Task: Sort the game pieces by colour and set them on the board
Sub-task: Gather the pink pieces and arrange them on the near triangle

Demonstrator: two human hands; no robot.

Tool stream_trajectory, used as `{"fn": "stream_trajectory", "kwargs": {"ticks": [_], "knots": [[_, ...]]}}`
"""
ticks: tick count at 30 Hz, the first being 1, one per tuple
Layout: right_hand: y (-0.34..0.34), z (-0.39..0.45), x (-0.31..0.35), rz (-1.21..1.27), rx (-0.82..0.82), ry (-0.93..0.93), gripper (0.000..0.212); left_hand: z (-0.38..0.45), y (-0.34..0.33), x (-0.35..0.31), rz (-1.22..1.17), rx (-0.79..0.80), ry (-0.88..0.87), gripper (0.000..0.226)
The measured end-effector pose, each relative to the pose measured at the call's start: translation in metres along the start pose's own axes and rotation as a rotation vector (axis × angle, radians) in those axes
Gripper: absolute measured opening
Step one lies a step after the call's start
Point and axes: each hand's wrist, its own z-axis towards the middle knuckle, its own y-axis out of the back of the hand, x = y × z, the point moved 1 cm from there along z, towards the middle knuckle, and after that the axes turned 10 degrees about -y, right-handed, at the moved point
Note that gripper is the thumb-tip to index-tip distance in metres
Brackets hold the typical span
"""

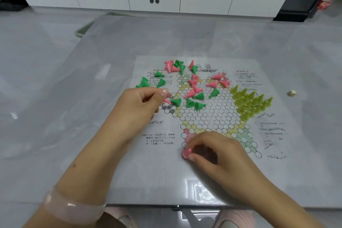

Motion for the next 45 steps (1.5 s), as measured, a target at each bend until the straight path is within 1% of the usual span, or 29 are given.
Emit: {"fn": "stream_trajectory", "kwargs": {"ticks": [5, 16, 18, 20, 22, 24, 26, 28, 32, 37, 41, 43, 45], "knots": [[-0.006, 0.002, 0.0, -0.019, -0.017, 0.017, 0.004, 0.002, 0.003, -0.001, 0.008, -0.007, -0.006, 0.016], [-0.007, 0.002, -0.002, -0.032, -0.001, -0.022, 0.006, 0.001, 0.003, -0.002, -0.024, 0.026, 0.024, 0.011], [-0.004, 0.003, 0.0, 0.022, 0.023, -0.034, 0.006, 0.002, 0.002, -0.002, -0.037, 0.045, 0.05, 0.007], [0.002, 0.004, 0.002, 0.112, -0.001, -0.041, 0.006, 0.001, -0.001, -0.003, -0.076, 0.082, 0.084, 0.01], [0.01, 0.007, 0.004, 0.197, -0.11, -0.05, 0.007, -0.002, -0.007, -0.003, -0.141, 0.134, 0.123, 0.018], [0.016, 0.011, 0.005, 0.262, -0.215, -0.045, 0.013, -0.008, -0.017, -0.005, -0.206, 0.214, 0.167, 0.025], [0.018, 0.014, 0.008, 0.311, -0.257, -0.025, 0.019, -0.013, -0.029, -0.007, -0.268, 0.29, 0.202, 0.028], [0.017, 0.016, 0.01, 0.331, -0.271, -0.01, 0.019, -0.016, -0.038, -0.008, -0.323, 0.326, 0.239, 0.029], [0.015, 0.017, 0.008, 0.432, -0.262, -0.044, 0.016, -0.015, -0.041, -0.009, -0.437, 0.335, 0.306, 0.028], [0.014, 0.017, 0.006, 0.495, -0.254, -0.066, 0.012, -0.016, -0.038, -0.011, -0.381, 0.374, 0.251, 0.026], [0.014, 0.019, 0.004, 0.612, -0.216, -0.068, 0.018, -0.015, -0.037, -0.012, -0.404, 0.399, 0.241, 0.02], [0.015, 0.019, 0.003, 0.61, -0.222, -0.059, 0.019, -0.015, -0.036, -0.012, -0.415, 0.404, 0.258, 0.021], [0.016, 0.018, 0.004, 0.514, -0.263, -0.04, 0.016, -0.016, -0.036, -0.012, -0.4, 0.401, 0.264, 0.023]]}}
